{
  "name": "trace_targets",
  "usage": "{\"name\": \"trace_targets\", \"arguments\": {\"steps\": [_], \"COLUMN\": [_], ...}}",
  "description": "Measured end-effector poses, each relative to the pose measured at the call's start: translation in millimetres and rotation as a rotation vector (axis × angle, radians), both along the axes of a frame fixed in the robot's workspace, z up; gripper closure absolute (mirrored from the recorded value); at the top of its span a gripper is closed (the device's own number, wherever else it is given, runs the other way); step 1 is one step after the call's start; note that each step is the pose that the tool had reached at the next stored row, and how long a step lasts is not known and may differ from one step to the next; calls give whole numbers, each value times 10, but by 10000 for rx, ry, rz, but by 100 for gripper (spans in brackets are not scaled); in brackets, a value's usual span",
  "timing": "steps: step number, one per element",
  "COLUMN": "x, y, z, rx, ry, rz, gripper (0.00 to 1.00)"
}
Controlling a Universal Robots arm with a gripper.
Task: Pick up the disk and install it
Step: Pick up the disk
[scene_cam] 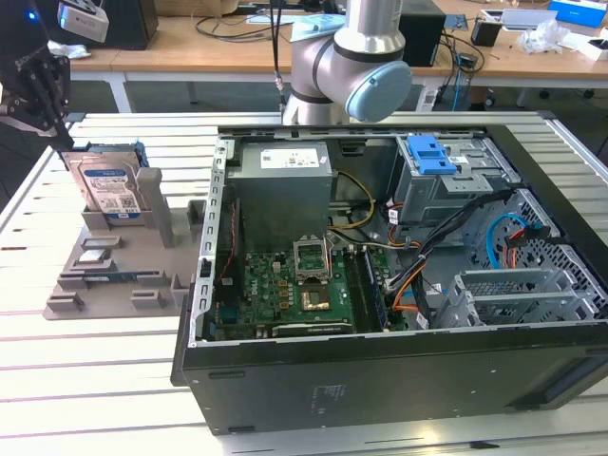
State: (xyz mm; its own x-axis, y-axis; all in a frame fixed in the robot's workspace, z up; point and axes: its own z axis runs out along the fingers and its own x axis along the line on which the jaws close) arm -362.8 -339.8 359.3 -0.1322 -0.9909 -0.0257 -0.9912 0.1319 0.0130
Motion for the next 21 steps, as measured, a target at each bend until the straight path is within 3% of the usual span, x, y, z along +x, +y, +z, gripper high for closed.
{"name": "trace_targets", "arguments": {"steps": [6,10,12,16,21], "x": [0,1,6,7,7], "y": [4,31,59,170,182], "z": [-1,-20,-34,-39,-39], "rx": [1,0,0,0,0], "ry": [-2,1,0,0,-1], "rz": [-2,-10,-24,-17,-12], "gripper": [89,89,89,89,89]}}
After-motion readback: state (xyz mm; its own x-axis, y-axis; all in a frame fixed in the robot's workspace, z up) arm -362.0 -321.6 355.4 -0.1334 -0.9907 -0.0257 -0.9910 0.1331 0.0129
